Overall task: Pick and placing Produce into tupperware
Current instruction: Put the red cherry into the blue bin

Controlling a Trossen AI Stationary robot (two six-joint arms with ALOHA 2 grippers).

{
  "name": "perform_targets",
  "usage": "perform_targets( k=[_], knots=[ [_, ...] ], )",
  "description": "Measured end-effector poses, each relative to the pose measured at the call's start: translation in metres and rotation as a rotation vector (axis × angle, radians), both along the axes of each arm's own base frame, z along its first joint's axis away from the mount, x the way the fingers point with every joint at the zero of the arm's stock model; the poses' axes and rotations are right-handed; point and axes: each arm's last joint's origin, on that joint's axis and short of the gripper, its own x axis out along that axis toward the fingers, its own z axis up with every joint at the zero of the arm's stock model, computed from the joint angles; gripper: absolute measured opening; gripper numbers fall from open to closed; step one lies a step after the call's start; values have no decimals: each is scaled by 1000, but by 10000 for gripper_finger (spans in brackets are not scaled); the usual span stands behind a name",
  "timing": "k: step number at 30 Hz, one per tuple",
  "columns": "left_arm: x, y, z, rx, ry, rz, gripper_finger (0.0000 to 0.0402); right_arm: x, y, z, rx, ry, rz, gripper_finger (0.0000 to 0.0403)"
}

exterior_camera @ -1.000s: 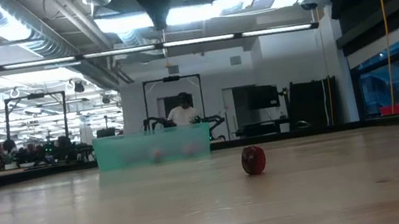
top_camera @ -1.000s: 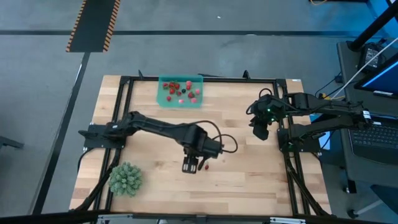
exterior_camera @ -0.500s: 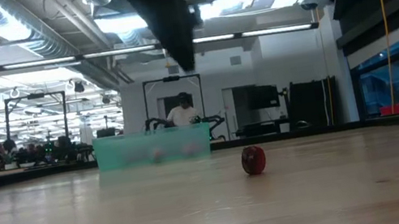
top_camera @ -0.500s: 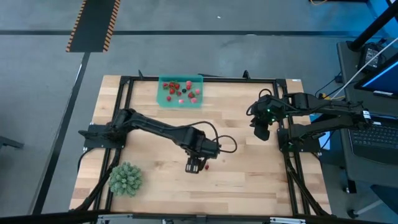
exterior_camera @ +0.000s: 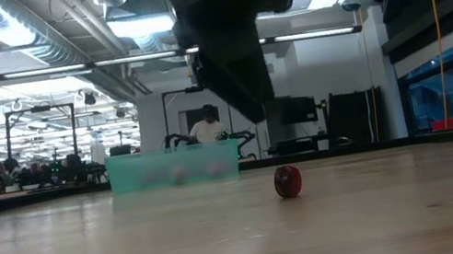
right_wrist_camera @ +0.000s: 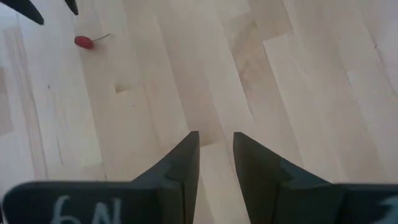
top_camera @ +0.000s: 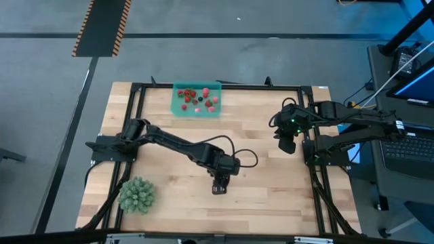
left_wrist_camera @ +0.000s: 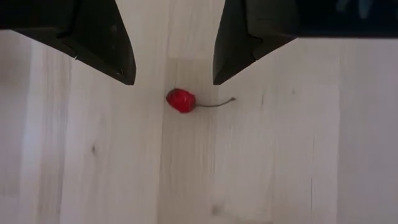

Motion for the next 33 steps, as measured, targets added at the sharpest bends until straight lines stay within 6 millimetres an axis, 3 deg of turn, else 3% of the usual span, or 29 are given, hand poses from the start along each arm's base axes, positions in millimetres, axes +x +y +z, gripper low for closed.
perform_targets(
  k=[13,22,27,33],
  knots=[
    [-7,2,-33,-41,20,333,206,0,0,0,-15,0,27,100],
    [-6,-15,-31,-65,-38,359,206,0,0,0,-16,0,28,100],
    [-5,-22,-48,-33,-19,377,206,0,0,0,-16,-1,28,100],
    [-2,-25,-54,-31,-31,380,206,0,0,0,-16,-2,28,100]
  ],
)
